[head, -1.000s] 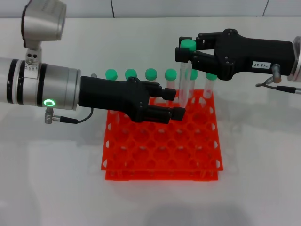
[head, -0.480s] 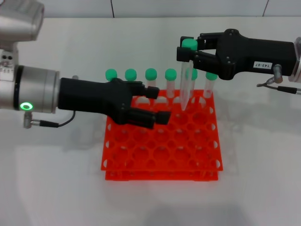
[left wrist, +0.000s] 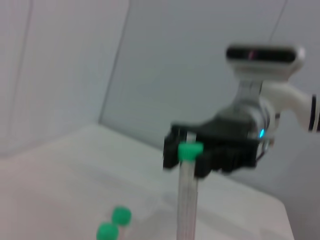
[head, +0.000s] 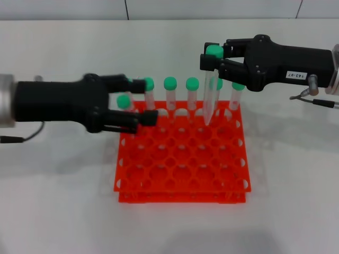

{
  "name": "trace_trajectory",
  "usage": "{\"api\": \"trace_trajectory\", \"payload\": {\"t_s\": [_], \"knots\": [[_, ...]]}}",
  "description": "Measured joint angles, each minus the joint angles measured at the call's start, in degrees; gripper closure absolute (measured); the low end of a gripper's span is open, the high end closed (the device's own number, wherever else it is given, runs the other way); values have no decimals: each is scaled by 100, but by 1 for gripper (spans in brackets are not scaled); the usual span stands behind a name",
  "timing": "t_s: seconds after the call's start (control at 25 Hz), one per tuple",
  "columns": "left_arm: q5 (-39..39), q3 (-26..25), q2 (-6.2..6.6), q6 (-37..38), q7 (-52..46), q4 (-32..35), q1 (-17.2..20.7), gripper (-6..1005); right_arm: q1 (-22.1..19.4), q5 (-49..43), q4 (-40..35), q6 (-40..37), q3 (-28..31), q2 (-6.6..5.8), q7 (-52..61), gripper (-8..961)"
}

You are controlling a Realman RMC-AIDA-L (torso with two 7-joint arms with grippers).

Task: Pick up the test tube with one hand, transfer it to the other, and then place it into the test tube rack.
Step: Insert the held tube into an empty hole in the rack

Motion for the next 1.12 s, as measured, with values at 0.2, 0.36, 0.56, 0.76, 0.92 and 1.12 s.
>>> {"api": "trace_trajectory", "payload": {"t_s": [0.2, 0.36, 0.56, 0.76, 0.92, 1.12], "knots": [[-172, -434, 29, 104, -137, 263, 250, 109, -2, 6, 14, 10, -5, 0, -5, 689], [-9, -788, 144, 145, -369, 301, 387, 109, -1, 55, 26, 23, -16, 0, -7, 689], [429, -860, 392, 231, -775, 403, 518, 109, -6, 75, 38, 64, -24, 0, -15, 689], [1059, -877, 487, 378, -1234, 758, 610, 110, -63, 81, 57, 114, -32, 4, -23, 688], [1558, -998, 494, 411, -1359, 881, 685, 110, -89, 124, 66, 209, -118, 8, -56, 688], [2130, -1153, 433, 336, -1252, 802, 695, 110, -89, 391, 69, 469, -428, 8, -193, 688]]}}
